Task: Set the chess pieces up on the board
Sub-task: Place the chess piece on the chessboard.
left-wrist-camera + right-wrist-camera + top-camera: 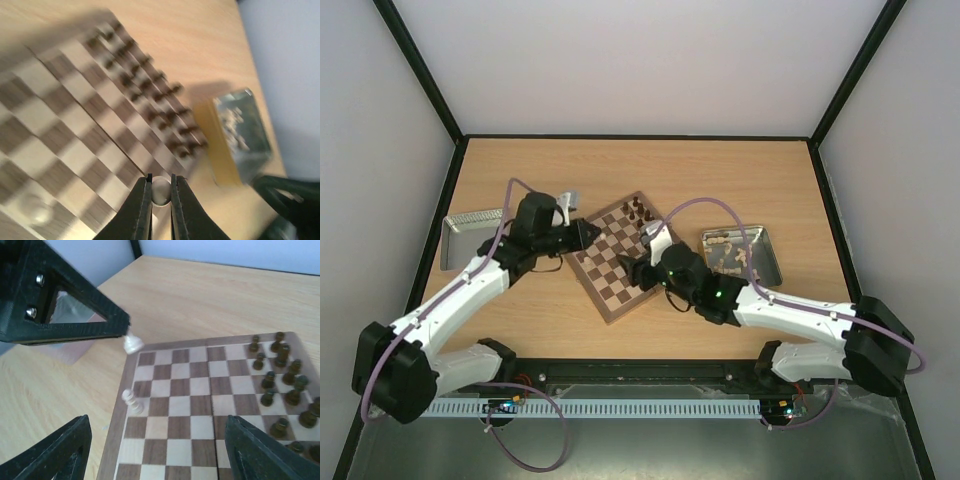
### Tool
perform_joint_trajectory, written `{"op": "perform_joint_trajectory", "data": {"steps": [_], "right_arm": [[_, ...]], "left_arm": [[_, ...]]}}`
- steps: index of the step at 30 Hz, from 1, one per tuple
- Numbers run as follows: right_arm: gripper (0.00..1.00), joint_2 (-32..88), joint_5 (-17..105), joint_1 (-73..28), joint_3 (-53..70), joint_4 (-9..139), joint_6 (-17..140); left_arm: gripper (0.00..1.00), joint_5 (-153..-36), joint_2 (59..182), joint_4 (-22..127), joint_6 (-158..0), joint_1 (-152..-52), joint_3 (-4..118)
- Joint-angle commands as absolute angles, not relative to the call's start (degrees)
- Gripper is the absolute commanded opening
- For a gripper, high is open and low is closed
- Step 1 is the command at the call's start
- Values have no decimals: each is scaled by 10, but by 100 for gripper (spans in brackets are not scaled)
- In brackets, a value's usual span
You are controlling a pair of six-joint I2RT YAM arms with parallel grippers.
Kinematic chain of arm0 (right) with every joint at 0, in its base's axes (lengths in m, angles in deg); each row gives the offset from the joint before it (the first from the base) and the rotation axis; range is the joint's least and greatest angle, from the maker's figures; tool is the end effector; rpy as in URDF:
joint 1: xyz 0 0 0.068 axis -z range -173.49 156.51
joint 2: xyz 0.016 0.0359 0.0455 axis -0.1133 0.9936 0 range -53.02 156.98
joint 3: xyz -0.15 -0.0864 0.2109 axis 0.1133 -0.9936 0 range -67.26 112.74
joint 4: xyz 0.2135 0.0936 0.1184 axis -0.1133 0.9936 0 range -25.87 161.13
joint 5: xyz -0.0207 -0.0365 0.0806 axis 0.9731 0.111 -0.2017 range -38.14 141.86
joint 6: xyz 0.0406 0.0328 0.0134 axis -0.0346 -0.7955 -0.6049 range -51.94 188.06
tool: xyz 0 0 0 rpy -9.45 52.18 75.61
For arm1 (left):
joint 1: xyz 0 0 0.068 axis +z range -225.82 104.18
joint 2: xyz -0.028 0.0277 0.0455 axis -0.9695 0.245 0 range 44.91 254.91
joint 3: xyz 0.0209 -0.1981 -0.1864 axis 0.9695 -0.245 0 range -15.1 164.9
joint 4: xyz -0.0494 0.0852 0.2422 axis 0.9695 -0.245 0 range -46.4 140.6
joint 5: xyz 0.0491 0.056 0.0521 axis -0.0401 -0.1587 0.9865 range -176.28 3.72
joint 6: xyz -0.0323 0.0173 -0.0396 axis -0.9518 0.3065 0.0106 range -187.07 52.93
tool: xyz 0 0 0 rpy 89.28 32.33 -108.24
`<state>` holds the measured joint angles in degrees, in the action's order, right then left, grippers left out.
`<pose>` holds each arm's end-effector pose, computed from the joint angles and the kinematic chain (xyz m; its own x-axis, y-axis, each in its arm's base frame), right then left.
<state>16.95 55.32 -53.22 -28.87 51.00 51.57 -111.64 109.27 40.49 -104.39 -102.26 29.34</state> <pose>0.1399 0.2351 0.2497 -0.3896 -0.1053 -0.9149 -0.7536 0.6076 0.2510 0.2157 -0.1242 0.2713 -0.8015 -0.2133 -0.5587 0.3125 0.6472 -0.6953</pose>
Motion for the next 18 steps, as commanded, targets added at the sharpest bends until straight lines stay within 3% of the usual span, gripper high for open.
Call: {"op": "perform_joint_trajectory", "data": {"steps": [1,9,18], "right_arm": [[72,131,607,-497,-292,533,440],[71,153,617,-402,-289,561,337],[71,195,608,-369,-257,593,353]], "left_arm": [[5,-872,1146,334,-985,-1019,356],[2,-690,1343,279,-980,-1020,478],[2,-690,1430,295,-984,-1028,483]]}}
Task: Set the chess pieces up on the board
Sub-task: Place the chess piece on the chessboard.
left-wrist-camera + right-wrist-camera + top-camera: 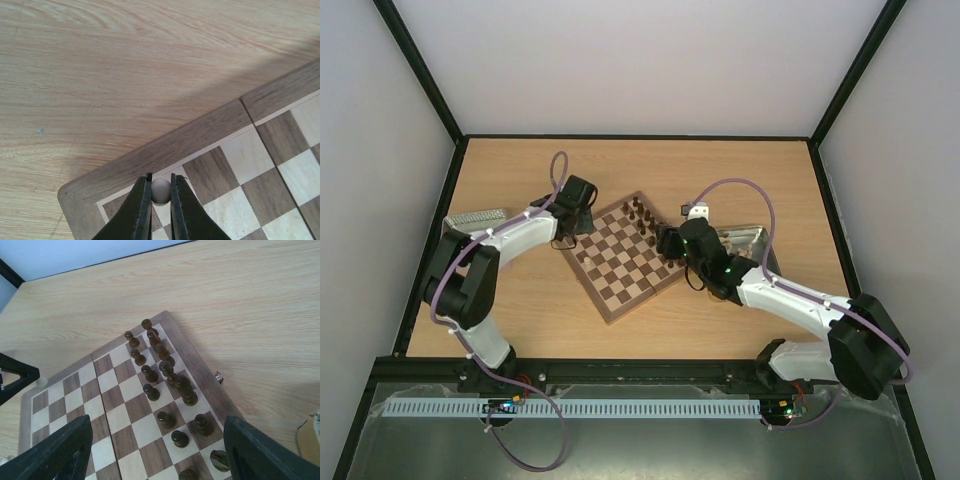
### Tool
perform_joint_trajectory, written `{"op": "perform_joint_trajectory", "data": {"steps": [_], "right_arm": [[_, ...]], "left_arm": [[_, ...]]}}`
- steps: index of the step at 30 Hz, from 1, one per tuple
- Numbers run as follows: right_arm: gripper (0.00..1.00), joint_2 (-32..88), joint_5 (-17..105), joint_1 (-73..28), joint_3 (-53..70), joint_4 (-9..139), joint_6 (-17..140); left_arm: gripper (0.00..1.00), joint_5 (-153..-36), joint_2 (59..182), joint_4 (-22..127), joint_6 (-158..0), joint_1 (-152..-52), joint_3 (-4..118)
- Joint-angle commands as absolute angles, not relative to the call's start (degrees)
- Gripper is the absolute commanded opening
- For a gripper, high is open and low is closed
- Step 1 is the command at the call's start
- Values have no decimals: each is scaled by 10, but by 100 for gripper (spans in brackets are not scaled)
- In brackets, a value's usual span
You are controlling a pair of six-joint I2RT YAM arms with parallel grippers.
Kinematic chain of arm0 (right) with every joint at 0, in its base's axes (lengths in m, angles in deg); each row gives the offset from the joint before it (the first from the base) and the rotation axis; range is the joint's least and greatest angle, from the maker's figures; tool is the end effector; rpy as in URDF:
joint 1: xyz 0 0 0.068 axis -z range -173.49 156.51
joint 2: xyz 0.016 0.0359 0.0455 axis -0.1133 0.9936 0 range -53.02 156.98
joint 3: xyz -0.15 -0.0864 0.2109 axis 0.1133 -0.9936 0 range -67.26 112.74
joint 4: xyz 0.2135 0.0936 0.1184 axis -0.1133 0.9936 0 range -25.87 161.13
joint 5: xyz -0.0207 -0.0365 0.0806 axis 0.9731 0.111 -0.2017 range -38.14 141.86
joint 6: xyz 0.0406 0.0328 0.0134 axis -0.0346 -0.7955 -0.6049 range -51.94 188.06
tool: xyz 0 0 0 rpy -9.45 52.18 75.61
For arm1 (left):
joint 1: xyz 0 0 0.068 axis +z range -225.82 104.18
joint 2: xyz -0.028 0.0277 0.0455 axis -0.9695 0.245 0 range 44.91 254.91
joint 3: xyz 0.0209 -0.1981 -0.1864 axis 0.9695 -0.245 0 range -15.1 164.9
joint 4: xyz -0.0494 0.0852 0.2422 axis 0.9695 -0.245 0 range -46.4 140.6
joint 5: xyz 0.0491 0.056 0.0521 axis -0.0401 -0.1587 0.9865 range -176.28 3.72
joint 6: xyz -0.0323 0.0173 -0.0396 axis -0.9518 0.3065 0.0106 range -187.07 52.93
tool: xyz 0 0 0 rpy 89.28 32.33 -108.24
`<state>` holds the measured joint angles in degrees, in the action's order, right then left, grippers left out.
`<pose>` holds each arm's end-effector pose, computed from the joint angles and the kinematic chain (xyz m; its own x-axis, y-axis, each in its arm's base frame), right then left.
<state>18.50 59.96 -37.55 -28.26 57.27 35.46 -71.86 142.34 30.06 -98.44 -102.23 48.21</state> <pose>0.2002 0.1865 0.2355 -0.5840 0.1773 -0.7921 -0.3353 0.8361 0.4343 0.3205 -0.1492 0.1991 -0.7807 -0.1751 -0.5998 -0.1226 0.9842 -0.1278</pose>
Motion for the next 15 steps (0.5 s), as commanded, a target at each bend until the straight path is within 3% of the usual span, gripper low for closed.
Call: {"op": "perform_joint_trajectory", "data": {"steps": [1,15], "right_arm": [[71,198,607,-369,-255,594,355],[71,220,608,-367,-240,604,349]], "left_arm": [[2,-690,1434,298,-987,-1030,478],[5,-722,1447,391,-979,-1034,408]]}}
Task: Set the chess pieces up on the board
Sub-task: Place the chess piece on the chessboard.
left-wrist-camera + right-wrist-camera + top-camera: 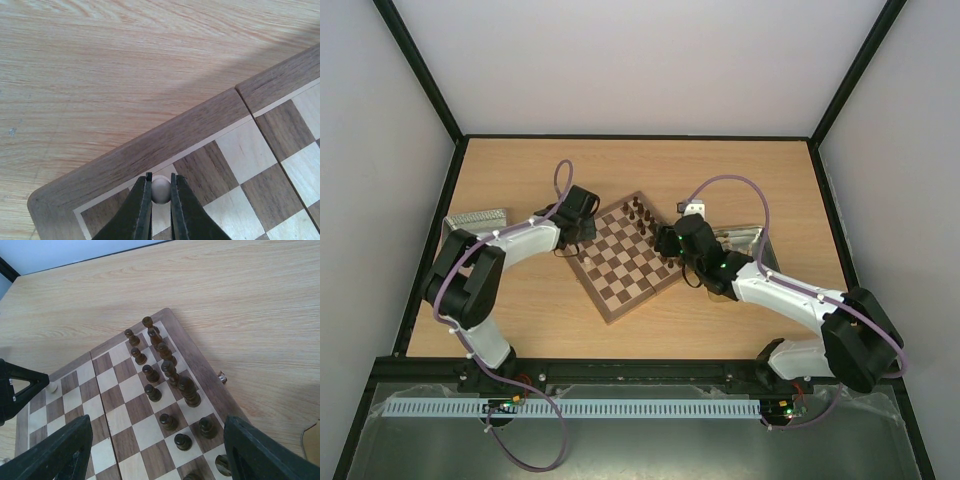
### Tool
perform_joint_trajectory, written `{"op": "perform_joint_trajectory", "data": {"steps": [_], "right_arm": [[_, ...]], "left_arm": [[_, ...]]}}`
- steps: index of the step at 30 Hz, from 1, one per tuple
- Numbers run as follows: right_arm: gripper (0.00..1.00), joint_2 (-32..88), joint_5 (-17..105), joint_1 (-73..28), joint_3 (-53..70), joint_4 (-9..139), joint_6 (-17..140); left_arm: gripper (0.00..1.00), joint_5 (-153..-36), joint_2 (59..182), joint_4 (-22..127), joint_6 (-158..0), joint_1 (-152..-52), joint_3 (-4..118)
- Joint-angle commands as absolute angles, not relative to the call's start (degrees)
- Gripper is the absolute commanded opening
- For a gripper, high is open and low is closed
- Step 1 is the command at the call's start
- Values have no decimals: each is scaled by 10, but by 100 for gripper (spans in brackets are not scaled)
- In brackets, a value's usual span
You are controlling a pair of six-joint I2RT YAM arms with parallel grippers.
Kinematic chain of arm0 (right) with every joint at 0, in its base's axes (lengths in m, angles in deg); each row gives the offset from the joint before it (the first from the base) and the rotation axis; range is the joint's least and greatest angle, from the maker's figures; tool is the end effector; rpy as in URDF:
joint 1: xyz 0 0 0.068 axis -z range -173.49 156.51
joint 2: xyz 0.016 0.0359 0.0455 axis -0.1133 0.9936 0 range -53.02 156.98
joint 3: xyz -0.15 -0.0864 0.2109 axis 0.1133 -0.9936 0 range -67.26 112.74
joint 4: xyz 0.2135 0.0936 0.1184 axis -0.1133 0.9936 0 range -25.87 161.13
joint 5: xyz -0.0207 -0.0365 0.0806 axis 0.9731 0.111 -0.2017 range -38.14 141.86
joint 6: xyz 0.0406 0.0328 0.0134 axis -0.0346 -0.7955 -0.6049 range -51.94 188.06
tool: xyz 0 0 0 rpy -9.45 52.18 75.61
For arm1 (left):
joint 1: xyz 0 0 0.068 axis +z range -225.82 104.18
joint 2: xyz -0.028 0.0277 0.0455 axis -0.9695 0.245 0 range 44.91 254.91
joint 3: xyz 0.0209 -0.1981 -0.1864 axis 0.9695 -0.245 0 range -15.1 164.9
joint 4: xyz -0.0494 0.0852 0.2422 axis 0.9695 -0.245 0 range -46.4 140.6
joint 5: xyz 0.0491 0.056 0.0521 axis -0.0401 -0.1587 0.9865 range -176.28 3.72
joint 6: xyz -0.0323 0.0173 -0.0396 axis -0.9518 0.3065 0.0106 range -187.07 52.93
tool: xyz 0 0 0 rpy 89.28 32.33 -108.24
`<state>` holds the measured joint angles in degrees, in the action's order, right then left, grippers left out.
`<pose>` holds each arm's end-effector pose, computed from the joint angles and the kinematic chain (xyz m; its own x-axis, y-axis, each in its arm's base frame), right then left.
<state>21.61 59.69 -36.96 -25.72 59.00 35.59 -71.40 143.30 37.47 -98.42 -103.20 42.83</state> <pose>0.2099 0.1921 0.2333 -0.6062 0.1584 -0.7794 -0.3185 0.8496 0.4204 0.3134 -0.1520 0.1741 -0.7710 -0.1669 -0.6146 -0.1078 0.9853 -0.1324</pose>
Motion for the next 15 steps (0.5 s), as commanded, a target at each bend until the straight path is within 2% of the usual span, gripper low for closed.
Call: {"op": "perform_joint_trajectory", "data": {"steps": [1,8,15], "right_arm": [[70,219,609,-367,-239,606,348],[71,212,620,-366,-238,613,346],[71,210,605,-366,-241,609,340]], "left_arm": [[5,-724,1447,391,-978,-1035,407],[8,-718,1430,381,-977,-1040,403],[2,-703,1421,367,-982,-1055,397]]}}
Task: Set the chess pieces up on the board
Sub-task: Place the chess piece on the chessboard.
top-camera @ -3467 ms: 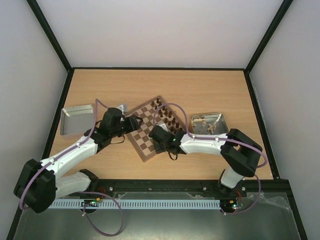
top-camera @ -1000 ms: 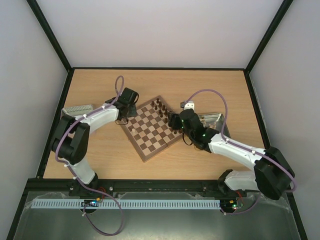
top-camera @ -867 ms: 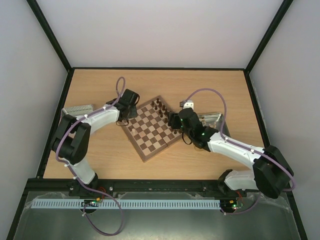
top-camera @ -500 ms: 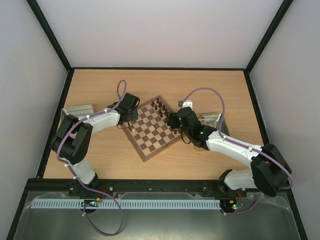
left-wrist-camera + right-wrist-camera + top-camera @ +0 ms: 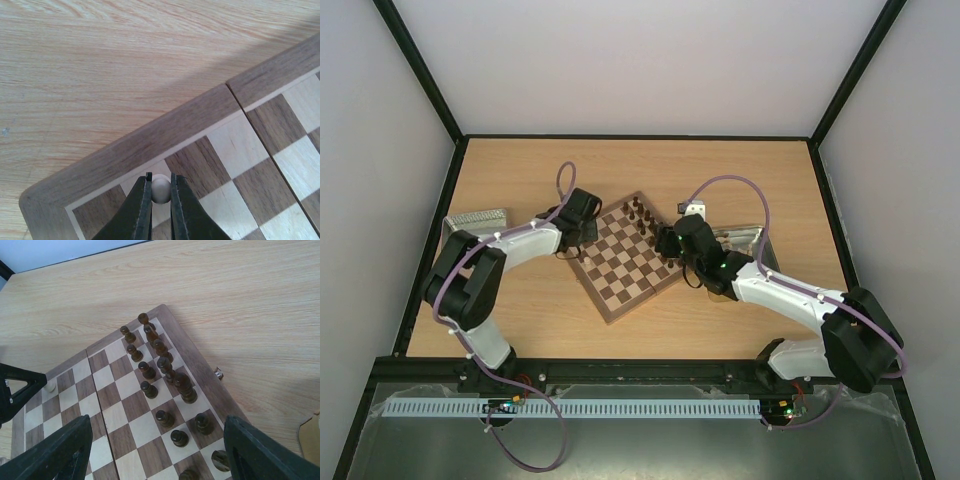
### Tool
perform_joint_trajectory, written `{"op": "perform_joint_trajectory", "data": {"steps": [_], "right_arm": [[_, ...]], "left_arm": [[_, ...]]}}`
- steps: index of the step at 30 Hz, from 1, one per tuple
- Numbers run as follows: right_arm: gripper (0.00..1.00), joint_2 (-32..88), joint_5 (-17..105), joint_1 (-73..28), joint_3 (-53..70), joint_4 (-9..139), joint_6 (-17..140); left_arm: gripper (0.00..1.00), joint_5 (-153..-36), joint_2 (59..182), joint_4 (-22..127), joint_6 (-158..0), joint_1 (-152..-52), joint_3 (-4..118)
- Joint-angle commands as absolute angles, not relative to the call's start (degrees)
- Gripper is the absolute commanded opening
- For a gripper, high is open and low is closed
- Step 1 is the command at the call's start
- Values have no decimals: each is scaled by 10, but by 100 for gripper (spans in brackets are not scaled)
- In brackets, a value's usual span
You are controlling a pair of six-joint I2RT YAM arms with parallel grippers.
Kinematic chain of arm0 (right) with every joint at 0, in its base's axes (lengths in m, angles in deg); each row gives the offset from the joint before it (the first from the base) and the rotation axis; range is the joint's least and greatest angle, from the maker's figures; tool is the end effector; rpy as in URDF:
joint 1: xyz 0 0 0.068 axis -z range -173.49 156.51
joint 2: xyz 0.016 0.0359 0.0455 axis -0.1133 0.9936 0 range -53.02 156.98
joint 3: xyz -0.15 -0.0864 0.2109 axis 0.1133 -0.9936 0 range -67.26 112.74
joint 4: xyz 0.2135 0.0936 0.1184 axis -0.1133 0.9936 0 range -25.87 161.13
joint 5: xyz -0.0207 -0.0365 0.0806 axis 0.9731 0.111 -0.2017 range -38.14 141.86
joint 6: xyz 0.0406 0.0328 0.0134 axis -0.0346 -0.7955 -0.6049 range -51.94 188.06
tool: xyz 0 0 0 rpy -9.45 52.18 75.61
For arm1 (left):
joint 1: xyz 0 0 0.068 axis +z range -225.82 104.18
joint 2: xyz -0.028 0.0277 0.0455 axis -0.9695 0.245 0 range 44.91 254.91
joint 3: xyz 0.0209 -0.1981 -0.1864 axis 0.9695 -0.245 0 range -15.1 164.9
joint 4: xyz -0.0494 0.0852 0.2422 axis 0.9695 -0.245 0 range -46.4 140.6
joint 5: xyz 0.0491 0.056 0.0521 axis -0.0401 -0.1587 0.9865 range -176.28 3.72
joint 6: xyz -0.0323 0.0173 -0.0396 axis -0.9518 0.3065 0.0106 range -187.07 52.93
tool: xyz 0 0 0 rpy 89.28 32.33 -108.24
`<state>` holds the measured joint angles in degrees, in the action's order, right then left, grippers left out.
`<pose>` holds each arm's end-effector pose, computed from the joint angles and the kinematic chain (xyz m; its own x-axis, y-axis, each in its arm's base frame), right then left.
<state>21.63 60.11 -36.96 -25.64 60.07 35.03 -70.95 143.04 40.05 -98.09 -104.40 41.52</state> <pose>0.2095 0.1914 0.2319 -0.6163 0.1593 -0.7713 -0.3027 0.8562 0.4186 0.3094 -0.1578 0.1720 -0.7575 -0.1532 -0.6345 -0.0838 0.9868 -0.1383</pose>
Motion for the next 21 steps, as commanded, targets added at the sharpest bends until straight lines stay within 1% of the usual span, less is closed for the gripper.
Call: {"op": "perform_joint_trajectory", "data": {"steps": [1,8,11,18,21], "right_arm": [[71,209,603,-366,-244,607,338],[71,211,599,-366,-246,606,336],[71,211,597,-366,-245,606,334],[71,212,593,-366,-245,607,333],[71,211,593,-366,-244,609,332]], "left_arm": [[2,-703,1421,366,-982,-1057,396],[4,-681,1417,358,-991,-1059,392],[8,-675,1420,358,-992,-1059,393],[14,-683,1422,368,-988,-1059,394],[18,-685,1420,372,-985,-1059,392]]}}
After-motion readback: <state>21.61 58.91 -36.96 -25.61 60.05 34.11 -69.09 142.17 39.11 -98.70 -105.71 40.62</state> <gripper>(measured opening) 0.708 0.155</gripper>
